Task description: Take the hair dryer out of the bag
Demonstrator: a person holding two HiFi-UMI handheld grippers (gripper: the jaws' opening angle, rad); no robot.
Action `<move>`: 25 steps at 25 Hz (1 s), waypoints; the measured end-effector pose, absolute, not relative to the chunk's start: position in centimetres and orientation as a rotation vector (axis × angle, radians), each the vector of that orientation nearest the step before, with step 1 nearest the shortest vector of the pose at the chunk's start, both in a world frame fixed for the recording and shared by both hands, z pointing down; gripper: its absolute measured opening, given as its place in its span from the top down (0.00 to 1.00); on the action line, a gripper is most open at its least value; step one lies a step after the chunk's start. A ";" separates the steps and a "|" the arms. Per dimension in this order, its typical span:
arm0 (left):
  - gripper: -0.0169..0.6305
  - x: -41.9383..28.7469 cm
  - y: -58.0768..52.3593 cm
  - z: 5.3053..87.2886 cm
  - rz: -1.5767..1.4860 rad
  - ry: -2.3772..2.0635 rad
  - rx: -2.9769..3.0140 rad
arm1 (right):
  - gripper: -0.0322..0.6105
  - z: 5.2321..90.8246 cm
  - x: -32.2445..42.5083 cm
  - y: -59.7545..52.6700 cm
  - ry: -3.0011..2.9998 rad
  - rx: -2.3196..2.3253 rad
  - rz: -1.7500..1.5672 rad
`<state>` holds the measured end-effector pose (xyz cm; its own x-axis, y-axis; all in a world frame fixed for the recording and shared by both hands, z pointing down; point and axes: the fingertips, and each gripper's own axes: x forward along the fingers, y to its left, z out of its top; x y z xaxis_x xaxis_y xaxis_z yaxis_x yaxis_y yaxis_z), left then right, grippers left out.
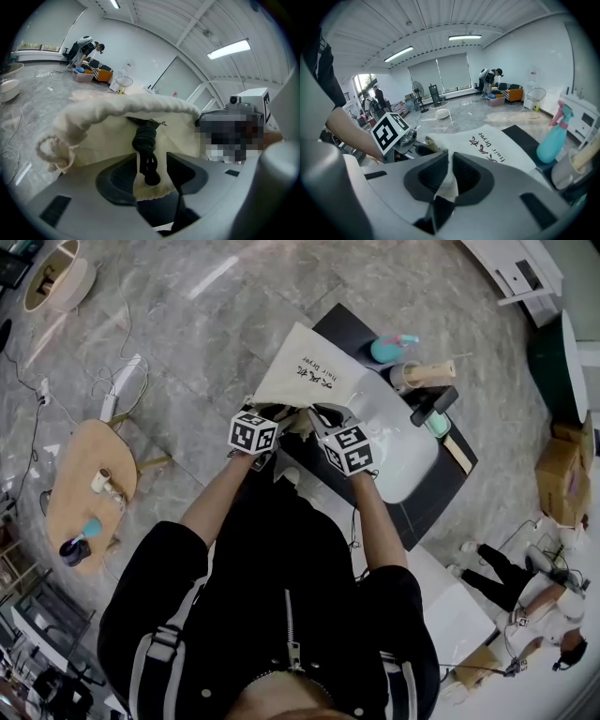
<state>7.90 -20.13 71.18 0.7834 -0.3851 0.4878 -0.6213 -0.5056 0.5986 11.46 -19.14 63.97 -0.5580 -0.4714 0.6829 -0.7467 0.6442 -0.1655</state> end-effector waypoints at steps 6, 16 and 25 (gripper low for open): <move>0.66 9.0 -20.2 72.6 0.450 -0.747 2.170 | 0.88 64.0 11.6 -19.0 -2.262 0.944 0.598; 0.74 9.5 -20.2 73.7 0.499 -0.767 2.133 | 0.88 63.8 11.8 -18.9 -2.262 0.952 0.601; 0.75 8.7 -20.2 72.9 0.472 -0.800 2.148 | 0.89 63.9 11.1 -18.9 -2.275 0.949 0.609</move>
